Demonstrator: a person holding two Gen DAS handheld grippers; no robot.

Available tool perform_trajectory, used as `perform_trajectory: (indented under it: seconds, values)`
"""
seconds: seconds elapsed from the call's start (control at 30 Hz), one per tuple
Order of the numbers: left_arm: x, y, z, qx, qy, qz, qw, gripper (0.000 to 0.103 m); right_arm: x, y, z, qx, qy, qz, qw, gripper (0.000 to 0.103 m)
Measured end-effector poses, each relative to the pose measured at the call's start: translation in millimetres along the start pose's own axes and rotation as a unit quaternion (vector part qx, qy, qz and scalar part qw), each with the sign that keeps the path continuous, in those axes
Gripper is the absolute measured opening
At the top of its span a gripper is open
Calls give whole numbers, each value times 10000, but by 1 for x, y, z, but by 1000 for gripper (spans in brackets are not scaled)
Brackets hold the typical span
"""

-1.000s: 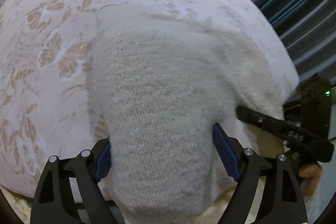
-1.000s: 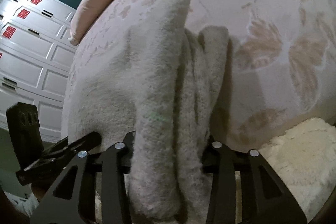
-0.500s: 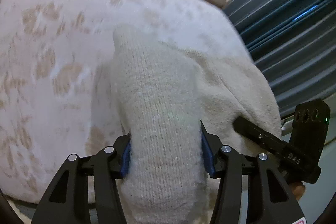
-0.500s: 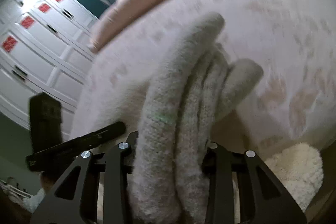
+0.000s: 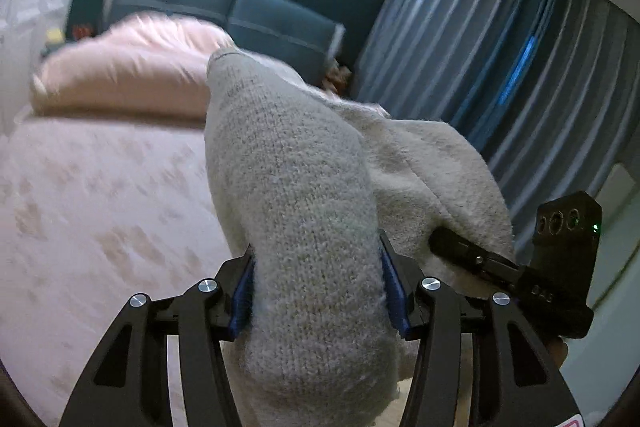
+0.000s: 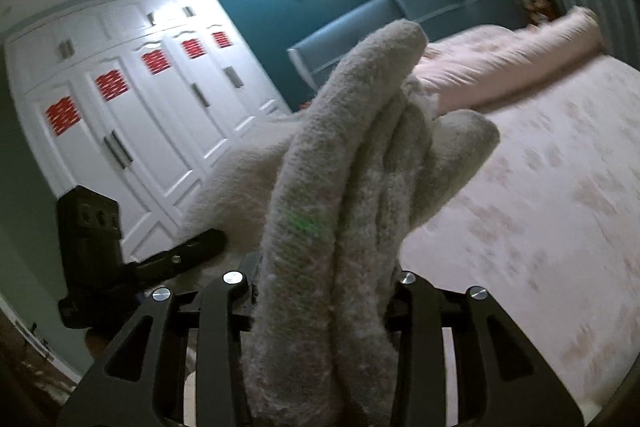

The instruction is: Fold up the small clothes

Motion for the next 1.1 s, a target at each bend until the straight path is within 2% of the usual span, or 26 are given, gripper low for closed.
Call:
perform_trajectory:
  seconds: [0.03,0.1,0.17,0.23,0.27,0.3,0.37,0.47,0.57,0.67,0.73,0.8,0.87,0.9,0.93,0.97,1.03,1.1]
  values:
    - [-12,3,2,39,194,-6,9998,53,-1,5,-14,-16,-2,-13,10000,37]
    - [-43,5,-7,42,544,124,9984,61,9,7,-59,-232,25,-123,9997,44]
    - [-82,-3,-31,-160,999,308,9944,66,33,-5,-113,-529,-198,-408,9976,51]
    - [-131,-27,-64,-639,1454,706,9848,64,67,-34,-160,-1145,-719,-774,9878,49]
    - [-157,-47,-77,-927,1749,1031,9748,60,80,-56,-177,-1446,-1179,-870,9786,39]
    - [-169,-60,-79,-1052,1803,1199,9706,60,85,-69,-178,-1512,-1276,-895,9762,35]
    - [-183,-86,-72,-1074,1673,1422,9697,60,85,-95,-172,-1542,-1074,-967,9774,34]
    - [-180,-110,-64,-1170,1939,1382,9642,60,86,-115,-157,-1704,-1210,-870,9740,27]
    - [-166,-105,-72,-1119,1912,1274,9668,60,65,-99,-158,-1705,-1365,-471,9747,26]
    - [-150,-90,-77,-1084,1652,1207,9728,62,34,-78,-168,-1583,-1412,-30,9772,26]
    - [-148,-85,-90,-1127,1685,1150,9725,63,23,-67,-179,-1582,-1436,157,9768,26]
    - [-151,-85,-108,-1314,1805,1184,9675,64,24,-68,-195,-1643,-1552,193,9739,26]
    - [-165,-94,-125,-1493,2024,1265,9596,65,42,-83,-218,-1931,-1870,155,9631,26]
    - [-178,-103,-136,-1660,2279,1354,9498,65,57,-97,-233,-2192,-2079,46,9533,25]
    - [-188,-111,-144,-1795,2441,1413,9425,65,68,-109,-242,-2404,-2115,-60,9473,24]
    - [-202,-125,-154,-2041,2614,1562,9304,69,78,-122,-250,-2603,-2069,-161,9430,23]
    - [-217,-142,-159,-2177,2349,1921,9277,69,72,-130,-249,-2541,-2141,80,9432,23]
    - [-220,-146,-155,-2090,2260,2063,9288,71,56,-120,-241,-2497,-2296,291,9403,24]
Point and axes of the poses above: each gripper's, at about its wrist camera, not at the fingertips, and z roughly against the way its jaws point, x to its right, y to its top, the point moved 3 cm from there along -z, roughly the way its jaws point, and after that the axes turned 12 degrees about -x, right-handed, at the moved point
